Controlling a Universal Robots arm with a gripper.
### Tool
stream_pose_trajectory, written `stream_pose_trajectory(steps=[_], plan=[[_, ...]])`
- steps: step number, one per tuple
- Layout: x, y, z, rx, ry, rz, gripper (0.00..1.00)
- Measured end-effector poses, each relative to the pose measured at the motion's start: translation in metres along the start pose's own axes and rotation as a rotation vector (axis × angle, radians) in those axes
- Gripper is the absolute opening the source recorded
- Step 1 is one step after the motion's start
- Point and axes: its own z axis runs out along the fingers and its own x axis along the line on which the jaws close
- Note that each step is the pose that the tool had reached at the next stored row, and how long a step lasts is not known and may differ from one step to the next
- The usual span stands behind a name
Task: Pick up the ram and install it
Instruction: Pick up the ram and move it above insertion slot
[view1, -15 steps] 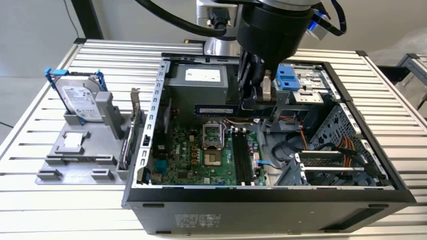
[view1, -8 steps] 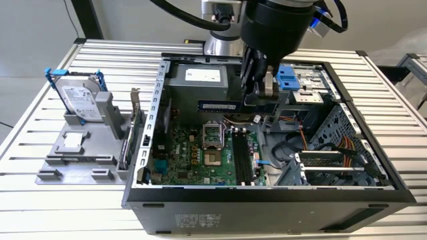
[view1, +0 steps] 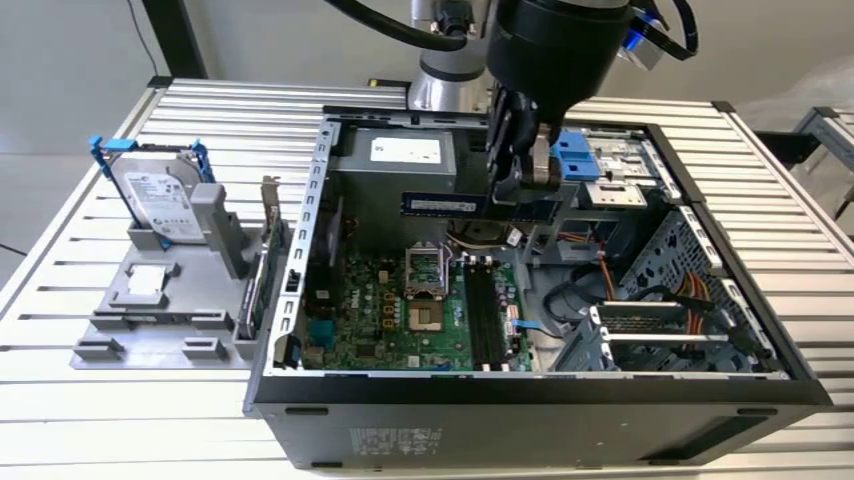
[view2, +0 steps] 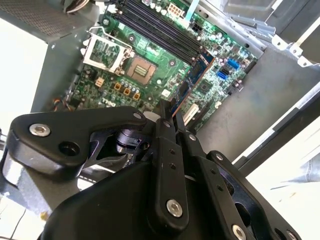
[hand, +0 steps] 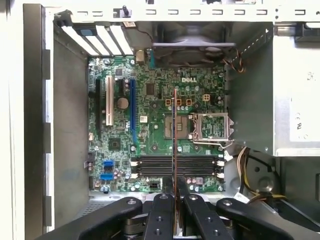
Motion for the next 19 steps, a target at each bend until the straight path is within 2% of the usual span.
stream_pose_trajectory(steps=[7, 19], plan=[[-0.0048, -0.0028, -0.0003, -0.0001, 0.0006, 0.013, 0.0], [-0.008, -0.0034, -0.0003, -0.0002, 0.0006, 0.014, 0.0]])
